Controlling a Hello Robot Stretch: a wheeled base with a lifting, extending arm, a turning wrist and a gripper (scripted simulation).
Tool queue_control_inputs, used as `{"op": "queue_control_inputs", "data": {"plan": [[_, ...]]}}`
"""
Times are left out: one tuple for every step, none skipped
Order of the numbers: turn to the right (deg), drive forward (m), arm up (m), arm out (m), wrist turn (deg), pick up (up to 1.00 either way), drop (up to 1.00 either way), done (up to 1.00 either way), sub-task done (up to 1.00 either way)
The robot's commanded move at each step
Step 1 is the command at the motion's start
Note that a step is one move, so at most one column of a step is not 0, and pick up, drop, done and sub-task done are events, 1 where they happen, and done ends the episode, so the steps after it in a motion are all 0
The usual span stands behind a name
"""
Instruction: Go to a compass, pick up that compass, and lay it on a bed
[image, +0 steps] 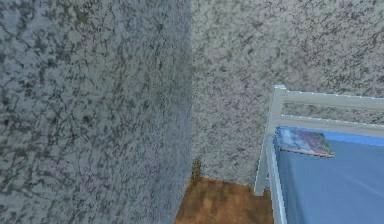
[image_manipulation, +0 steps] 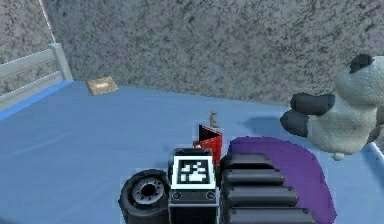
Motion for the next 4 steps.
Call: {"op": "queue_control_inputs", "data": {"plan": [[0.0, 0.00, 0.00, 0.48, 0.0, 0.00, 0.00, 0.00, 0.00], [0.0, 0.00, 0.00, 0.00, 45.0, 0.00, 0.00, 0.00, 0.00], [0.0, 0.00, 0.00, 0.00, 45.0, 0.00, 0.00, 0.00, 0.00], [0.0, 0.00, 0.00, 0.00, 36.0, 0.00, 0.00, 0.00, 0.00]]}}
